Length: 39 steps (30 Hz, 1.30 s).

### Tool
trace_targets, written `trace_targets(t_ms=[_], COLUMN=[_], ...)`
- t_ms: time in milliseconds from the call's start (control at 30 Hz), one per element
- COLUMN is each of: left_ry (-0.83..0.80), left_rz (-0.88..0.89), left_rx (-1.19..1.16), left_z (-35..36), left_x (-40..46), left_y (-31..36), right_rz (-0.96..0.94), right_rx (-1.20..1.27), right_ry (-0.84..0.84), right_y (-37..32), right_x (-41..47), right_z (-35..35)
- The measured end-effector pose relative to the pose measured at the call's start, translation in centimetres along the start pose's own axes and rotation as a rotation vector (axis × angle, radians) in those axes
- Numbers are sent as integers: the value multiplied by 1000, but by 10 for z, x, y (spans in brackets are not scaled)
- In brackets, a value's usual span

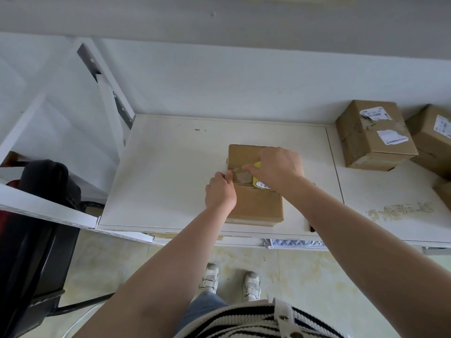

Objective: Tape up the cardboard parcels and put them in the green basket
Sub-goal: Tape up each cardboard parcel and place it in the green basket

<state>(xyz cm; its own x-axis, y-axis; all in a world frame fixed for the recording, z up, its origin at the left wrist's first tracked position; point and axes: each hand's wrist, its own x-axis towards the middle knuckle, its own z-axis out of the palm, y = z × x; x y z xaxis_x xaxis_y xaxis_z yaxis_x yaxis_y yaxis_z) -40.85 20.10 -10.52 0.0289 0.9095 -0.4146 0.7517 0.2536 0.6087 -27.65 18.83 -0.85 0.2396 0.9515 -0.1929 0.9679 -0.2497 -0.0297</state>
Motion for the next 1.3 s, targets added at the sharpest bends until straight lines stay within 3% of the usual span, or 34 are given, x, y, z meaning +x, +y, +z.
trace_targets(t_ms=[333,633,1100,1300], left_ry=[10,30,38,-11], left_rz=[0,-30,16,-52], left_rx=[79,135,-298,-346], left_z=[0,0,3,5], left_x=[-1,-6,-17,-14], left_y=[1,6,-2,-3], right_rz=[-29,34,54,0], right_rx=[126,11,52,127], right_ry=[-62,-31,-26,-56], right_y=[42,45,49,47], right_x=[-3,-9,-7,-11], right_z=[-15,-16,-13,-14])
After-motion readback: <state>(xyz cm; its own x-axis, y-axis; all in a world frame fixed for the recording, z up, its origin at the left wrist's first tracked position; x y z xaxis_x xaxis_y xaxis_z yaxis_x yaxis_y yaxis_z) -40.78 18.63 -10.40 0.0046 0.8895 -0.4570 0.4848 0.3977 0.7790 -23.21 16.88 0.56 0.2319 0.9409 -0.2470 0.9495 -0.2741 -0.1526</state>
